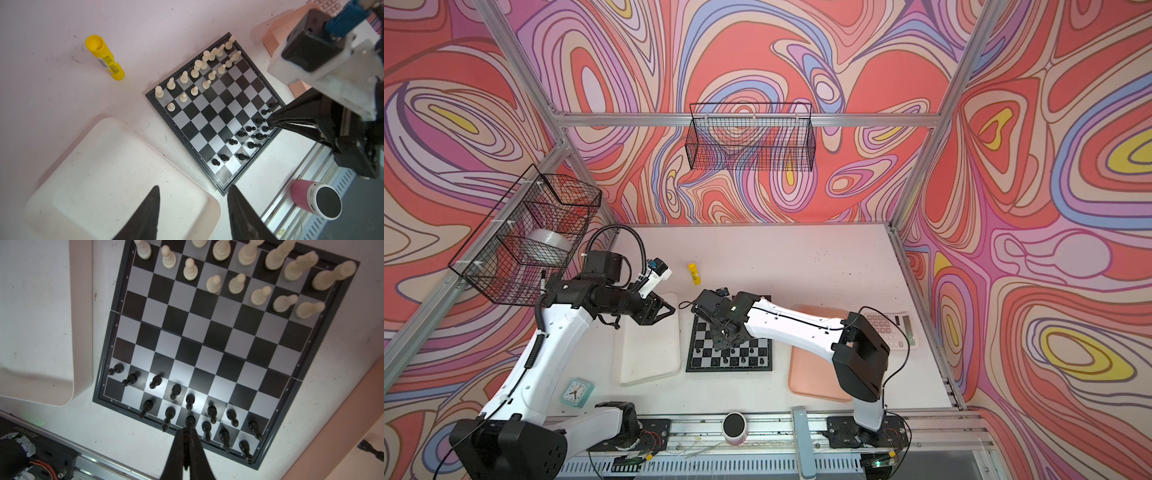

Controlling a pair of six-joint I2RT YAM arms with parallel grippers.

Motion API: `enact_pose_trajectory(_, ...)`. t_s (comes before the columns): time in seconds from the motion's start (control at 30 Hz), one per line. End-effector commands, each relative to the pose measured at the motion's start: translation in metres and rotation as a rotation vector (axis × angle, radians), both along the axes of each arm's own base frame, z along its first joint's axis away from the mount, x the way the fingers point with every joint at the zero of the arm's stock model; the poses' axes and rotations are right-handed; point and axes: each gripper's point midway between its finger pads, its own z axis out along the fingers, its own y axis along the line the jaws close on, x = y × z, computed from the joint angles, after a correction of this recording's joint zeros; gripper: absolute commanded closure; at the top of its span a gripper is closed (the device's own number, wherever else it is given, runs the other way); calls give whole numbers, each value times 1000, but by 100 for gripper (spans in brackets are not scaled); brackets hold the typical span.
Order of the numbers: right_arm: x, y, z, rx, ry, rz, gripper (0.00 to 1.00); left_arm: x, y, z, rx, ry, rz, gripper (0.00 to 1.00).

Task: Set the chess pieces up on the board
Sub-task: 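Carry the black pawn with the right gripper over the board's black pawn row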

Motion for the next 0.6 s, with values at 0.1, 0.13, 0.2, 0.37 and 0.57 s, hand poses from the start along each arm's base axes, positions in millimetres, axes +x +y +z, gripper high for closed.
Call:
enact_pose_trajectory(0.1, -7, 28, 2, 31, -3, 50, 94, -20, 12, -8, -32, 41, 20, 47)
enact_pose_trajectory(0.13, -8, 30, 2, 33, -2, 54, 94, -22, 13, -10, -32, 44, 24, 47)
enact_pose_trajectory(0.2, -10, 34, 2, 38, -3, 63, 94, -25, 15, -13, -34, 54, 31, 47)
enact_pose_trajectory(0.37, -15, 43, 1, 39, 0, 83, 94, -25, 15, -18, -48, 48, 48, 47)
enact_pose_trajectory(0.57, -21, 53, -3, 47, 7, 103, 93, -23, 15, -19, -59, 45, 62, 47)
